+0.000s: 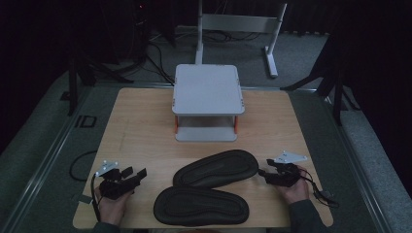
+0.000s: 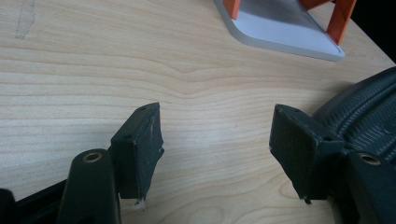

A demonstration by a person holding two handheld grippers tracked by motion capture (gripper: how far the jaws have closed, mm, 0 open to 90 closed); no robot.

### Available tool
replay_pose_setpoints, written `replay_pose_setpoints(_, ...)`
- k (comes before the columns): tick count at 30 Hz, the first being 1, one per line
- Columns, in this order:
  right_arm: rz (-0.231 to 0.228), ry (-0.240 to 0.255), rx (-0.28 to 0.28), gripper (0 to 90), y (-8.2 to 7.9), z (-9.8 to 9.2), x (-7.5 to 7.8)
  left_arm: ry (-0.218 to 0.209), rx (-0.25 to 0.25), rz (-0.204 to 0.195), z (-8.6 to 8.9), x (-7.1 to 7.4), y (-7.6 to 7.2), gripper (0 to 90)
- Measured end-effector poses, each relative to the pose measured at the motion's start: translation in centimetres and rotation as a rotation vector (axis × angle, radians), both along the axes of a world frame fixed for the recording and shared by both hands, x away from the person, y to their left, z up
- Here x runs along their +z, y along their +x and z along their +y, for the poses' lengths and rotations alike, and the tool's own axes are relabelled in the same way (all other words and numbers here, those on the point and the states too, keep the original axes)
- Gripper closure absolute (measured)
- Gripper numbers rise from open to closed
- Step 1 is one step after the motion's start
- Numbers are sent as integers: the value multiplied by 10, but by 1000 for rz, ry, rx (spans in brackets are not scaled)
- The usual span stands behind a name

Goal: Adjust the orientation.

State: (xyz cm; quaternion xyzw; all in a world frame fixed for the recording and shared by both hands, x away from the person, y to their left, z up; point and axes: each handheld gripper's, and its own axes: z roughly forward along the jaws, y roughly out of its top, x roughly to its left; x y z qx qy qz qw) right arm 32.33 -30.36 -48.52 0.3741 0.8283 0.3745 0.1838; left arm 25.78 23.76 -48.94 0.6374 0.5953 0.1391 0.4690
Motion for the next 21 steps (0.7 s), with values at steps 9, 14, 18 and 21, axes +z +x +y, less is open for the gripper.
replay_pose_setpoints(9,-43,-31,19,344,-26,2,11,18,-34,-24,-4,4,-8,345)
replay_pose_setpoints(14,-63,-36,42,312,-33,5,17,61,-59,-20,-11,4,-7,345)
replay_pose_setpoints(18,-77,-31,64,300,-33,11,22,94,-94,-22,-19,4,-7,345)
replay_pose_setpoints(21,-90,-41,72,299,-34,15,25,107,-107,-26,-24,5,-7,345)
